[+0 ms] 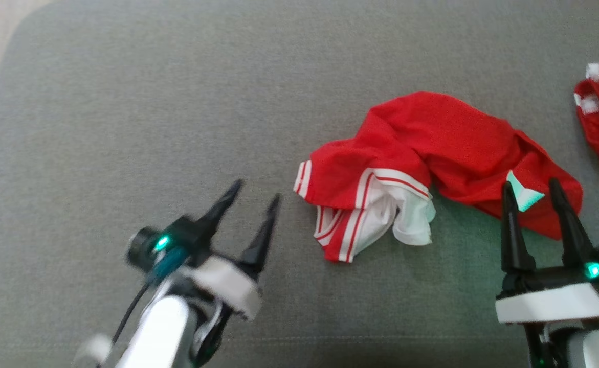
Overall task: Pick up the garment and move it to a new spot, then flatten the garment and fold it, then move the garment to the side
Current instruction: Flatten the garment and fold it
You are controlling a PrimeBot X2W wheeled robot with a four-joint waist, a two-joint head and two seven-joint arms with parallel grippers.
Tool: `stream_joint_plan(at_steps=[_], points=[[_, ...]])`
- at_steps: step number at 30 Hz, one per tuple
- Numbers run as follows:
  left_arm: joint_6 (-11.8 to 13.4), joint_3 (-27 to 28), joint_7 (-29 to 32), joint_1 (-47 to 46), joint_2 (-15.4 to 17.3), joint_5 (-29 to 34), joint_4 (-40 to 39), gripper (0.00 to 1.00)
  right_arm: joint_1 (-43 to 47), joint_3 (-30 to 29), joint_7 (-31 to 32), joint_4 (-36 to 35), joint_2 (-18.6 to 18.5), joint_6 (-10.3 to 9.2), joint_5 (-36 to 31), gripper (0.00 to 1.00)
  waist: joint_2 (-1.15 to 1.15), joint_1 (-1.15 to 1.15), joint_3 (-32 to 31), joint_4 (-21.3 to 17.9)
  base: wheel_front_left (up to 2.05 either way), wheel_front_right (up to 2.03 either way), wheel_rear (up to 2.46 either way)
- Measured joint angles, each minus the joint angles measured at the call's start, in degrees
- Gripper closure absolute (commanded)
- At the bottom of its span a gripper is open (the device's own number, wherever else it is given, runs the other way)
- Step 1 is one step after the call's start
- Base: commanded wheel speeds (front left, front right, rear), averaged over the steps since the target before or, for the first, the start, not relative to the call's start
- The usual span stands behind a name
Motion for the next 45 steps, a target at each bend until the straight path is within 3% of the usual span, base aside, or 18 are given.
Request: stream_joint_plan(at_steps=[4,15,16,17,18,23,34,39,45], points=[[-0.13,-2.97,6.78,-4.53,-0.37,-6.81,5.38,0.0,-1.92,0.98,0.0,0.51,0.0,0.0,0.04,0.0,0.0,0.0,1.29,-1.58,0.0,0.0,0.0],[-0.14,-4.83,11.12,-9.84,-0.4,-18.23,11.36,0.0,-2.25,1.16,-0.07,2.09,0.0,0.0,1.12,0.0,0.0,0.0,3.5,-4.79,0.0,0.0,0.0],[-0.14,-5.28,11.12,-10.03,-0.41,-19.94,11.6,0.05,-2.3,1.16,-0.11,2.18,0.0,0.0,1.38,0.0,0.0,0.0,3.62,-5.0,0.0,0.0,0.0],[-0.14,-5.68,11.23,-10.13,-0.46,-21.08,11.95,0.85,-2.41,1.16,-0.12,2.46,0.0,0.0,1.76,0.0,0.0,0.01,3.69,-5.17,0.0,0.0,0.0],[-0.14,-6.13,11.92,-10.15,-0.44,-22.81,12.11,1.0,-2.6,1.15,-0.12,2.75,0.0,0.0,1.79,0.0,0.0,0.0,3.73,-5.33,0.0,0.0,0.0],[-0.14,-6.86,8.2,-11.1,0.21,-25.15,10.44,1.0,-3.22,1.11,-0.31,3.21,0.0,0.0,2.64,0.0,0.0,0.0,3.92,-6.07,0.0,0.0,0.0],[1.82,0.6,2.45,-18.4,0.42,-26.62,6.24,1.0,-3.33,1.14,-0.36,4.72,0.01,0.0,5.44,0.0,0.0,0.0,4.88,-8.35,0.0,0.0,0.0],[4.47,4.38,1.45,-22.63,1.26,-27.41,11.0,1.0,-3.64,1.36,-0.81,5.55,0.02,0.0,5.73,0.0,0.0,0.0,5.77,-9.87,0.0,0.0,0.0],[4.98,8.31,0.35,-26.63,2.59,-29.36,21.89,1.0,-4.8,1.64,-1.37,6.3,0.02,0.0,6.22,0.0,0.0,0.01,6.98,-11.21,0.0,0.0,0.0]])
